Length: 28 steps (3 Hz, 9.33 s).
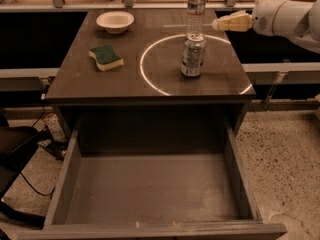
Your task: Place water bottle into top drawer
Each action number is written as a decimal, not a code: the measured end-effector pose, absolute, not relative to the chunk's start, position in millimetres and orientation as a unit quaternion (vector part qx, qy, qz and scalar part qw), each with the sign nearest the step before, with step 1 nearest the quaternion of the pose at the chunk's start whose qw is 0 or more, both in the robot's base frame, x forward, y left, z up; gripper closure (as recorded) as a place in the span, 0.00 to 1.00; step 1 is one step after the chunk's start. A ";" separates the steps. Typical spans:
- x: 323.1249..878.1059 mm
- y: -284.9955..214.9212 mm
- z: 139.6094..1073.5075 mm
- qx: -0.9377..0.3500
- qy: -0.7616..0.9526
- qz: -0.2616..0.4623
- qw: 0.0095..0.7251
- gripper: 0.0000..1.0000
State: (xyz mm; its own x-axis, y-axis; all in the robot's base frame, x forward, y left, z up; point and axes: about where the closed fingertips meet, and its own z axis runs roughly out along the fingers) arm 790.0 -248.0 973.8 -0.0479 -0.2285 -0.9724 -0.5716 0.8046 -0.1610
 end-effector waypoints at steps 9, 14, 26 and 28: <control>904.5 -151.9 917.1 -0.268 0.670 0.218 0.657 0.00; 928.1 -145.3 906.9 -0.246 0.681 0.228 0.650 0.72; 644.2 -253.9 1037.1 -0.184 0.677 0.104 0.705 1.00; 574.0 -267.9 985.2 -0.187 0.687 0.096 0.696 1.00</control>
Offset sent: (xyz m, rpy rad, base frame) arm 0.0714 0.0179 -0.0410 0.0770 -0.0163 0.0468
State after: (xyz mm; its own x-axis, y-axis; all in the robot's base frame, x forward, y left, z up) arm 574.0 -267.9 985.2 0.0378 -0.1230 -0.9917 -0.3915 0.9113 -0.1280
